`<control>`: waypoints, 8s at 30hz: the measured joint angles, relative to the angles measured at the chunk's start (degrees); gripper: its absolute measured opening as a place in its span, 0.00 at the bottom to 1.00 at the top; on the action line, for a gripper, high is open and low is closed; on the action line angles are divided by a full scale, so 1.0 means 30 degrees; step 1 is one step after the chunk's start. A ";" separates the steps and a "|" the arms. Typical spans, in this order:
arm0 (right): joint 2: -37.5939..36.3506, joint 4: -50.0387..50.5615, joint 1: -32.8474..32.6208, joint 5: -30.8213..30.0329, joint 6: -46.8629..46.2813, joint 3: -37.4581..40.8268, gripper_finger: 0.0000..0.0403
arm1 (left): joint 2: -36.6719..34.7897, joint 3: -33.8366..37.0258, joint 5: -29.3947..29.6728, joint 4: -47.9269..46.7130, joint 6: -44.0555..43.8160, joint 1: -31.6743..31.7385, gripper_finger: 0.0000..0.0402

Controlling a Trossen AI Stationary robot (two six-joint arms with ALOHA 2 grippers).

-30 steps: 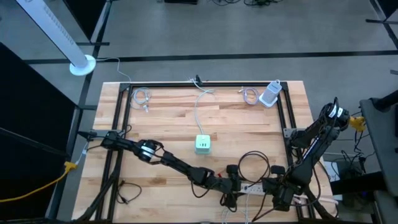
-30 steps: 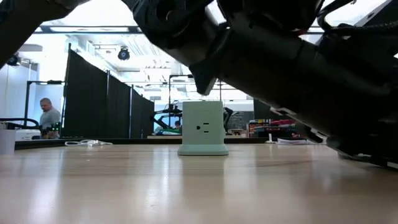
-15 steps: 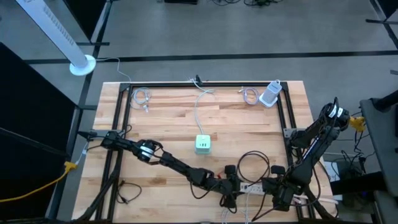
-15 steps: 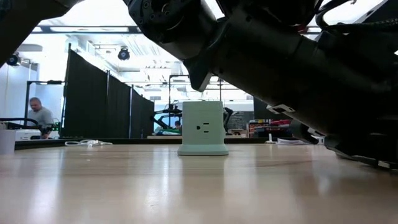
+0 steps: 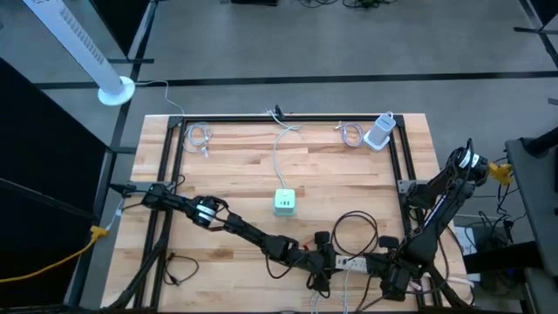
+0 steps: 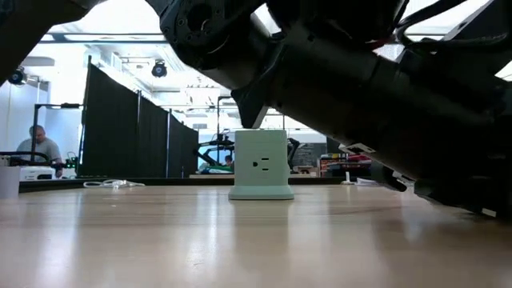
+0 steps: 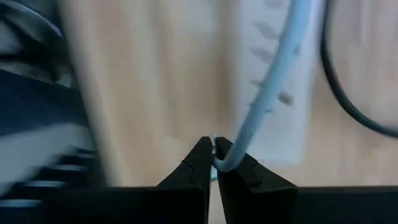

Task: Insert USB
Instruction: Insert the green charger cable into the pink outlet extension

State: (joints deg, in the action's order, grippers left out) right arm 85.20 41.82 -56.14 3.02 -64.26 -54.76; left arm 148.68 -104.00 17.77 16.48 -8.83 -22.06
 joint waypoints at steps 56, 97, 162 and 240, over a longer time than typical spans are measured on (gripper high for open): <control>0.4762 -0.2394 0.0219 -1.5634 -0.3944 -0.0743 0.00 | 0.0066 0.0602 0.1111 0.2198 -0.0724 0.0020 0.48; 0.3758 -0.1751 0.0708 -1.3536 -0.4074 -0.0947 0.00 | 0.0066 0.0609 0.0942 0.2148 -0.0725 -0.0009 0.48; 0.1709 -0.1186 0.4714 -0.5710 -0.2877 -0.1013 0.00 | 0.0030 0.1075 0.1031 0.2663 -0.0394 -0.0133 0.48; 0.2656 0.5230 0.3939 -0.5519 0.3696 -0.4984 0.38 | 0.0037 0.1090 0.1317 0.2664 -0.0500 -0.0271 0.48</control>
State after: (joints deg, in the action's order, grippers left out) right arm 93.17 57.52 -44.32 -13.54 -53.17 -69.71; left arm 148.79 -100.73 21.72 24.47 -10.33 -22.87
